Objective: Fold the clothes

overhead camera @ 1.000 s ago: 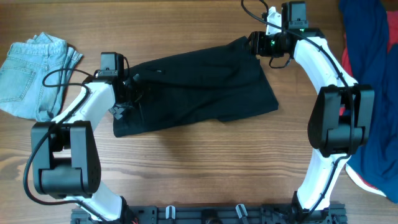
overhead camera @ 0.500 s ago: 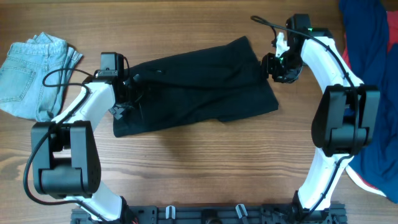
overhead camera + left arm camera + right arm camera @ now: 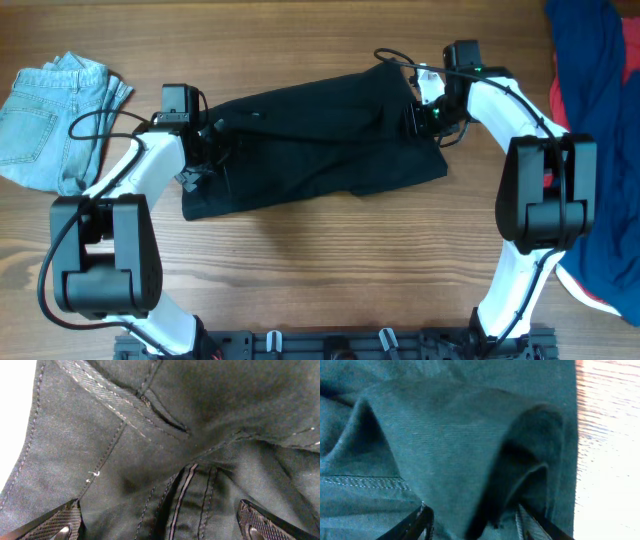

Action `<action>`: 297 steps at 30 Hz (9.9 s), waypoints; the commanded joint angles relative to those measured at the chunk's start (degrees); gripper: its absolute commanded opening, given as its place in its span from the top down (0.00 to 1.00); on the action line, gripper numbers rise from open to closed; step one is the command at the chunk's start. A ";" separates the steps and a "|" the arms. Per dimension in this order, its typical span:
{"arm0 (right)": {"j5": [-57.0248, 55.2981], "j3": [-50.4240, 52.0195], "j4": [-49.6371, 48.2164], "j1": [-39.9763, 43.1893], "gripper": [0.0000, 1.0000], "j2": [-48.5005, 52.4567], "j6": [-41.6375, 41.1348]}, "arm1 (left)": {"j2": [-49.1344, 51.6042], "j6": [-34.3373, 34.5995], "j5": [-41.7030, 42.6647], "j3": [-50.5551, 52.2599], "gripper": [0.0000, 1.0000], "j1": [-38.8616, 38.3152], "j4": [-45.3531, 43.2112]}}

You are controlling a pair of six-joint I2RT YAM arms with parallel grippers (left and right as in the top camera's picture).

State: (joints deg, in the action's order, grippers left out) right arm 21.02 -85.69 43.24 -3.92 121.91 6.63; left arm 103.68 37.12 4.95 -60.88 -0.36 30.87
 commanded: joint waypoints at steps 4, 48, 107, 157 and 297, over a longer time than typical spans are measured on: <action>2.89 0.63 -0.55 -1.05 0.87 -1.27 0.44 | -0.13 -0.87 -0.48 0.96 0.00 0.48 0.17; -0.50 0.50 -1.22 1.86 0.74 -9.81 -3.78 | -0.13 -0.90 -0.31 0.96 0.00 0.48 0.15; 2.58 0.22 -14.19 -4.17 0.84 -4.11 -0.79 | -3.45 -0.92 -1.49 0.96 0.14 -3.63 -14.10; 4.02 -4.02 -20.72 -2.97 0.82 10.54 -8.68 | 4.28 -0.72 -2.89 0.96 0.00 0.90 -17.09; 0.79 -3.80 1.01 -12.02 0.62 1.55 -5.20 | 0.63 -14.14 20.50 -22.38 0.68 -13.16 1.36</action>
State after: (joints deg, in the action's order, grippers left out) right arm 22.44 -88.55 44.10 -15.66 122.15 2.63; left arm 104.05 23.24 25.93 -82.11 -13.78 34.28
